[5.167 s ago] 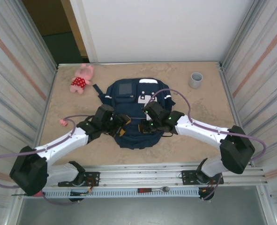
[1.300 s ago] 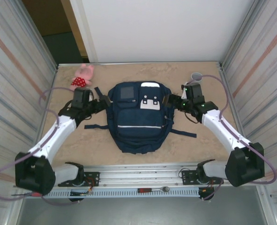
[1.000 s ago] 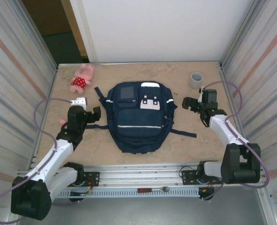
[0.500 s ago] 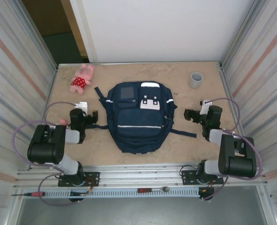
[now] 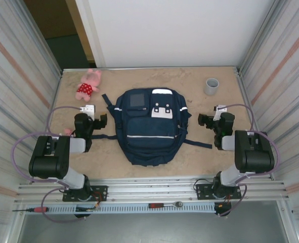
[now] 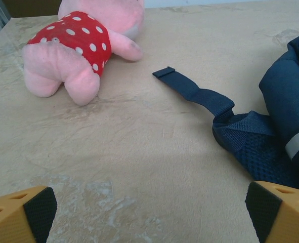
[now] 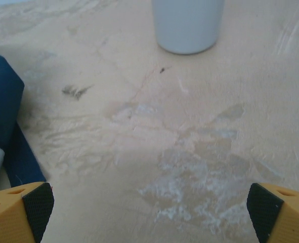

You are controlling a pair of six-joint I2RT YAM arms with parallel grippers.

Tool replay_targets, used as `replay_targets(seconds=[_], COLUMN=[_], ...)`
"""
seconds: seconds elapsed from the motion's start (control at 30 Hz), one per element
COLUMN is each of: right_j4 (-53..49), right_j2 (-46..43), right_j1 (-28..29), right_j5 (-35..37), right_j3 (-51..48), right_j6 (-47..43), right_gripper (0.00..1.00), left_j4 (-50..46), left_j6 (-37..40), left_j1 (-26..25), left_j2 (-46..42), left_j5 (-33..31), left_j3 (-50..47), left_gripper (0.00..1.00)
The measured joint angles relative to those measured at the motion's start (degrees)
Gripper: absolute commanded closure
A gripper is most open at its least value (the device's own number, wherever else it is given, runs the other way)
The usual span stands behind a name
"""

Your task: Pack the student bag

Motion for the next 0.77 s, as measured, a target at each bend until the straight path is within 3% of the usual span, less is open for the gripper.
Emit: replay_targets(seconds=[0.77], right_j4=[0.0], right_j2=[0.0], right_j1=[0.0], right_j5=[0.9], right_j3=[0.3], right_j6=[0.0], right_gripper=[0.01], left_j4=[-0.2], left_j6=[0.4], left_j1=[0.5], left_j2=[0.0], left_j5=[1.3], left_j3=[0.0], left_gripper=[0.01])
